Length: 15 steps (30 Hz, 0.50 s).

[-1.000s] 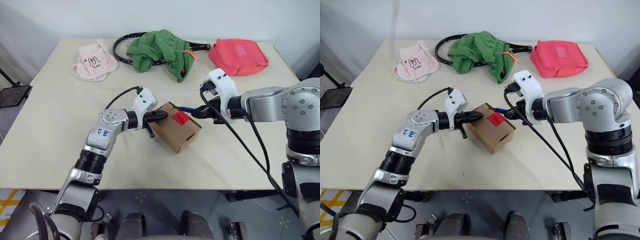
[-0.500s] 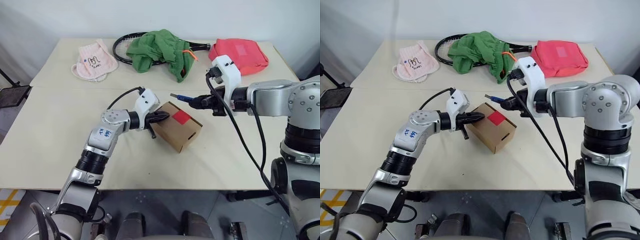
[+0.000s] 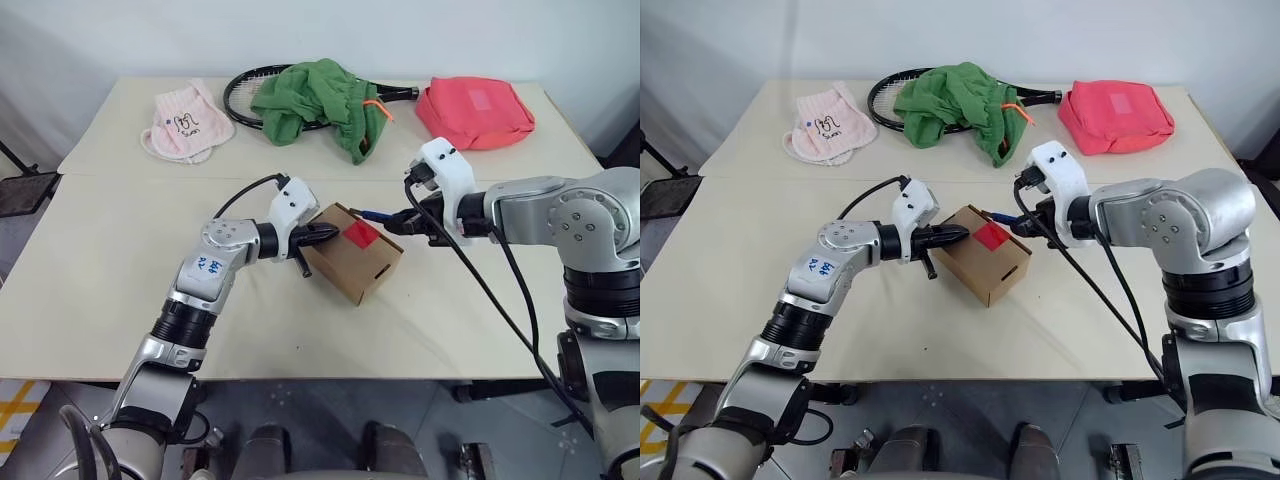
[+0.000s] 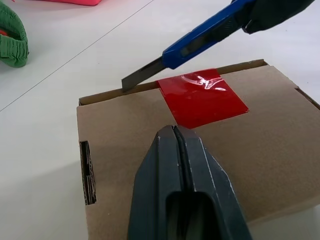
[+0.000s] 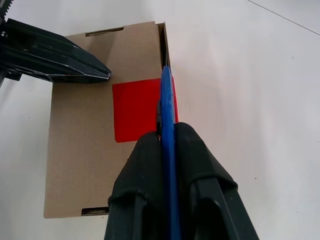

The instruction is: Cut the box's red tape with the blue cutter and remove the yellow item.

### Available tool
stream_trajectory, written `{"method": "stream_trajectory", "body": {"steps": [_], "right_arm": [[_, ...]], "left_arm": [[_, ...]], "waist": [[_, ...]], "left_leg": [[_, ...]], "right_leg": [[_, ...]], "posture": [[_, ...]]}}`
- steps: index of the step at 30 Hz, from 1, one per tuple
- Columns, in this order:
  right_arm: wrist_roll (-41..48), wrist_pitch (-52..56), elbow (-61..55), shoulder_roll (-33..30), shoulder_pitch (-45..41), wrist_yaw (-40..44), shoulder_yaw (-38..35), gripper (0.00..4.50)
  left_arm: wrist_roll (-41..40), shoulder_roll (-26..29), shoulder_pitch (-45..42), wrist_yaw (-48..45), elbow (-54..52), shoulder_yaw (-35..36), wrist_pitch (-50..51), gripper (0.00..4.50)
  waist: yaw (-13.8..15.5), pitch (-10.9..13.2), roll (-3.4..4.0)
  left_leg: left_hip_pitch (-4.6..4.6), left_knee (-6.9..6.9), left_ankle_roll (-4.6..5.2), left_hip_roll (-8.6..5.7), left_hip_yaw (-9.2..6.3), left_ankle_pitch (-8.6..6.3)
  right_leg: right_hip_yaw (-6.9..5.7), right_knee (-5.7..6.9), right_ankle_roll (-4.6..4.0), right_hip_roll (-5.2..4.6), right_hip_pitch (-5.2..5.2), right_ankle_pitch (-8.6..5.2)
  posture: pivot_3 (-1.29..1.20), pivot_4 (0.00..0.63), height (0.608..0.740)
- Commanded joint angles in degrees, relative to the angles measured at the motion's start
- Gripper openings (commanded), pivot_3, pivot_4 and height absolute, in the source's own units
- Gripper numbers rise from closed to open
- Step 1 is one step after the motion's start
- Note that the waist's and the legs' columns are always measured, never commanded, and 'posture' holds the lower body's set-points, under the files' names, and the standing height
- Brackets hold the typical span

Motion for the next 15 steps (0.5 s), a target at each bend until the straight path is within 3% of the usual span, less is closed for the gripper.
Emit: {"method": "stream_trajectory", "body": {"steps": [1, 15], "right_arm": [[-1.58, -0.45, -1.71, -0.45, -0.14, 1.7, 0.17, 0.11], [-1.31, 6.1, -1.1, -3.29, -1.48, 4.51, 3.7, 0.11]], "left_arm": [[0.37, 0.41, -0.37, 0.03, -0.19, 0.19, 0.41, 0.0], [1.72, -0.17, 0.04, 1.23, -0.02, -1.54, 2.15, 0.0]], "waist": [[0.0, 0.0, 0.0], [0.19, -0.01, 0.01]], "left_leg": [[0.0, 0.0, 0.0, 0.0, 0.0, 0.0], [0.01, 0.0, 0.0, 0.0, -0.01, 0.0]], "right_leg": [[0.0, 0.0, 0.0, 0.0, 0.0, 0.0], [0.0, 0.02, 0.0, 0.0, 0.01, 0.0]], "posture": [[0.0, 0.15, 0.74], [0.0, 0.15, 0.74]]}}
